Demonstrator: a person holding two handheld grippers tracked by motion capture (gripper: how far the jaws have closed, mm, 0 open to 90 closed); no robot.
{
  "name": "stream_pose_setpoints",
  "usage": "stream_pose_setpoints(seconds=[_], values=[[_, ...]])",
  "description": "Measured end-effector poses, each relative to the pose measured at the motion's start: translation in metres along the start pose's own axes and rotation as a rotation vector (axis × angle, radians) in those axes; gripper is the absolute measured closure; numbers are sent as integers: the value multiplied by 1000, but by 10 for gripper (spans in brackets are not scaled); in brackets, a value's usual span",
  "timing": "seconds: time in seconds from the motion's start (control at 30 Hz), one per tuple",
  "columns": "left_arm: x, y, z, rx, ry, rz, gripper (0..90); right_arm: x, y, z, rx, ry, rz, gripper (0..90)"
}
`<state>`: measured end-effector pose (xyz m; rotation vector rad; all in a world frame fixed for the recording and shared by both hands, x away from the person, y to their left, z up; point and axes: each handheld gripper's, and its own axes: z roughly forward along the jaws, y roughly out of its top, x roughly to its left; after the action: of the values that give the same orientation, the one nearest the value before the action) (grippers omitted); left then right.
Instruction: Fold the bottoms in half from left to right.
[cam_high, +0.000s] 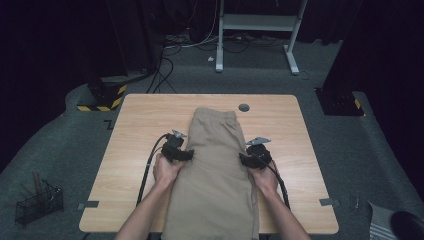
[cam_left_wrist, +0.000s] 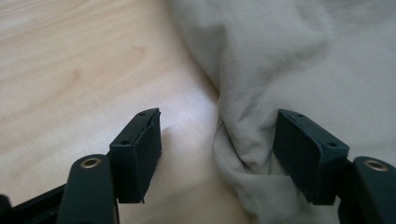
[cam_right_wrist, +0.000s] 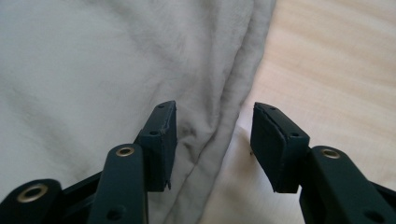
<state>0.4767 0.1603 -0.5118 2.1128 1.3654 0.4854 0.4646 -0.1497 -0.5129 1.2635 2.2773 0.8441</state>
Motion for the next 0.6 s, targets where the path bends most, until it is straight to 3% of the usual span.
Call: stream_pose_setpoints(seconds=[0.07,0.13,0.23,0.33,0.47,0.53,0.6], values=[[4,5,0,0,-5,-19,323,-2,2,2,-2,-10,3,492],[3,0,-11,-38,-39,-26,323,-5,2,-1,1,-1,23,480],[-3,-17,-32,-60,-88,-20,320,-3,-9,-20,-48,58,44,475],[-14,-45,-54,-62,-144,5,310,11,-26,-42,-61,116,25,451],[-21,-61,-60,-54,-153,13,312,19,-38,-50,-55,151,23,437],[-25,-64,-55,-35,-123,42,313,23,-42,-48,-39,143,14,437],[-25,-63,-49,-30,-111,43,312,26,-42,-41,-5,118,-2,432]])
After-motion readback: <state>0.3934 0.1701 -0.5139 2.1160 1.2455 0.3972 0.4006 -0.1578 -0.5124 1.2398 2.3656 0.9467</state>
